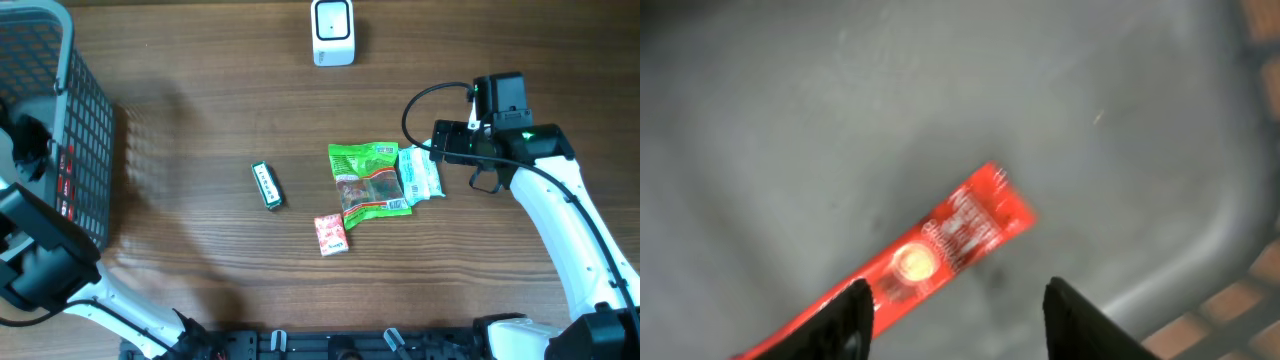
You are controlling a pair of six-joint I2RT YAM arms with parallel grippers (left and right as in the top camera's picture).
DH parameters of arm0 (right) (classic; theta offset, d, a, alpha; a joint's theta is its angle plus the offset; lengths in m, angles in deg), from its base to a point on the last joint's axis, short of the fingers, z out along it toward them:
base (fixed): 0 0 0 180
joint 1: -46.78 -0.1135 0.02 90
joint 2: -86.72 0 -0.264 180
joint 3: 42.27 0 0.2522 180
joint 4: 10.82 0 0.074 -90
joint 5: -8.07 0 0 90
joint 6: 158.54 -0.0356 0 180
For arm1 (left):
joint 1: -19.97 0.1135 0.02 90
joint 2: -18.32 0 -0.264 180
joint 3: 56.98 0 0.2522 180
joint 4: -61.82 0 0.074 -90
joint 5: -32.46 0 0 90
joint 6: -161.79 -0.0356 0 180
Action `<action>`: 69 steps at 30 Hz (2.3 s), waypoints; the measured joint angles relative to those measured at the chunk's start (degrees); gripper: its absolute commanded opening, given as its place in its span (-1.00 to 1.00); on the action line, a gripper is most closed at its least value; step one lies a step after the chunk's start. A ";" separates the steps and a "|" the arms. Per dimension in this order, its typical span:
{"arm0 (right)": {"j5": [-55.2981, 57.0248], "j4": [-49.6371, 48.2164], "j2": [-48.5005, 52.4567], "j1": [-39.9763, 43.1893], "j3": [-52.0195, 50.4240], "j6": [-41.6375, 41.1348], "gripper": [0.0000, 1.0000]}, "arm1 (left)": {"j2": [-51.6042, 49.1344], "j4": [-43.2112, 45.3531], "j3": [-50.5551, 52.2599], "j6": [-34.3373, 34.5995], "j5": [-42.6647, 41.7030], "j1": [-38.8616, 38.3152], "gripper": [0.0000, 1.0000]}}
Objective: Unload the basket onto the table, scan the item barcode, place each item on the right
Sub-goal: 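Reach the left gripper into the basket and grasp the red stick sachet, then lift the red Nescafe sachet out and lay it beside the green box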
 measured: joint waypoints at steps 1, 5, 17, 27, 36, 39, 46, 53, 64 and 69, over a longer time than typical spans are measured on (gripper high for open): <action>0.00 0.00 0.00 0.00 0.00 0.00 0.99 | -0.02 -1.92 0.02 -2.60 0.22 0.26 0.05; 0.00 0.02 0.00 0.00 0.00 0.00 0.99 | -0.02 -2.64 1.25 -11.04 0.85 1.38 0.35; 0.00 0.02 0.00 0.00 0.00 0.00 0.99 | 2.01 10.95 15.10 -17.59 1.01 3.52 -0.92; 0.00 0.00 0.00 0.00 0.00 0.00 0.99 | 5.03 0.98 5.64 -10.34 -4.90 4.04 -0.92; 0.00 0.02 0.00 0.00 0.00 0.00 0.99 | 31.47 -5.18 -3.02 0.59 -27.71 2.54 -0.92; 0.00 0.02 0.00 0.00 0.00 0.00 0.99 | 31.30 -13.07 -2.89 -1.99 -39.54 -2.51 -0.92; 0.00 0.02 0.00 0.00 0.00 0.00 0.99 | 29.99 -22.64 -2.10 -14.32 -48.11 -23.34 -0.92; -6.12 -2.27 0.00 0.00 0.00 -2.32 0.99 | 27.80 -21.64 -1.36 -16.55 -49.35 -37.46 -0.92; -49.81 -10.21 0.00 -0.98 -0.02 -4.50 0.31 | 22.58 -21.51 -1.14 -16.76 -56.28 -38.34 -0.92; -62.20 -24.50 0.00 -8.76 -0.07 -6.25 0.31 | 22.58 -19.12 -1.11 -16.41 -57.99 -41.31 -0.92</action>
